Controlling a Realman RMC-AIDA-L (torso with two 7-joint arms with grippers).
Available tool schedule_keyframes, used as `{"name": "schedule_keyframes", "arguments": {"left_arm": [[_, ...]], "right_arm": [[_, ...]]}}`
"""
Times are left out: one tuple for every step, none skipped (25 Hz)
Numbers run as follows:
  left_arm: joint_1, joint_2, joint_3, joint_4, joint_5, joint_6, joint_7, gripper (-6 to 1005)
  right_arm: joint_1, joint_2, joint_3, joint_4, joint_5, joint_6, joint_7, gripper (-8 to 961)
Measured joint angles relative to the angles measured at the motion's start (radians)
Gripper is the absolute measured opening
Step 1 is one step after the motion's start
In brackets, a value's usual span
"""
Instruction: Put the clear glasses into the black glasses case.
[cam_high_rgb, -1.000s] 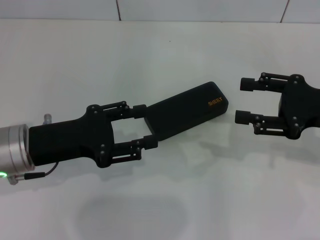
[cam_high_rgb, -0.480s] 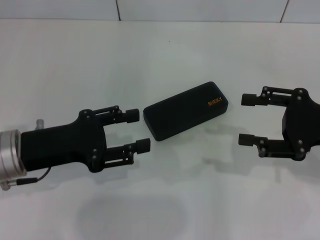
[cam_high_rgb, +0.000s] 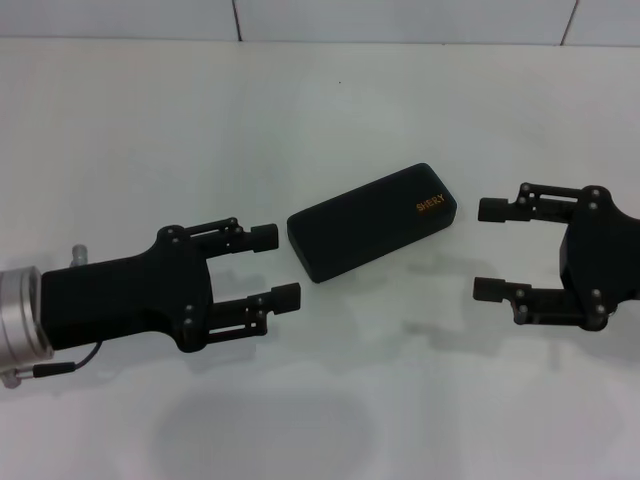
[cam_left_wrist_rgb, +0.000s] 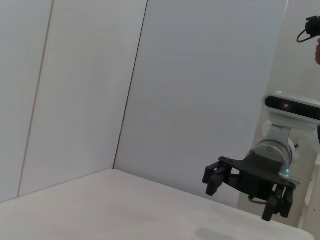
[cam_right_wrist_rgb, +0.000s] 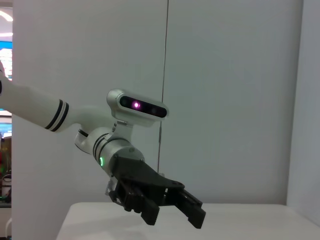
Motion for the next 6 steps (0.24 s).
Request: {"name": "schedule_keyframes", "arguments": {"left_arm": [[-0.001, 0.0, 0.0, -0.001, 0.004, 0.0, 0.0, 727], [-0.002, 0.0, 0.0, -0.002, 0.008, 0.0, -0.001, 727], [-0.004, -0.001, 0.0, -0.002, 0.014, 0.0, -0.003, 727], [-0.005, -0.001, 0.0, -0.002, 0.017, 0.0, -0.004, 727], [-0.006, -0.001, 0.0, -0.002, 0.018, 0.0, -0.005, 727], [-0.006, -0.002, 0.0, -0.003, 0.019, 0.0, -0.005, 727]], "right_arm": [[0.0, 0.0, -0.001, 0.003, 0.0, 0.0, 0.0, 695], [0.0, 0.0, -0.002, 0.005, 0.0, 0.0, 0.001, 695], [0.0, 0.0, -0.002, 0.008, 0.0, 0.0, 0.001, 695], [0.0, 0.0, -0.002, 0.01, 0.0, 0.0, 0.001, 695], [0.001, 0.0, -0.002, 0.01, 0.0, 0.0, 0.001, 695], [0.001, 0.0, -0.002, 0.01, 0.0, 0.0, 0.001, 695]]}}
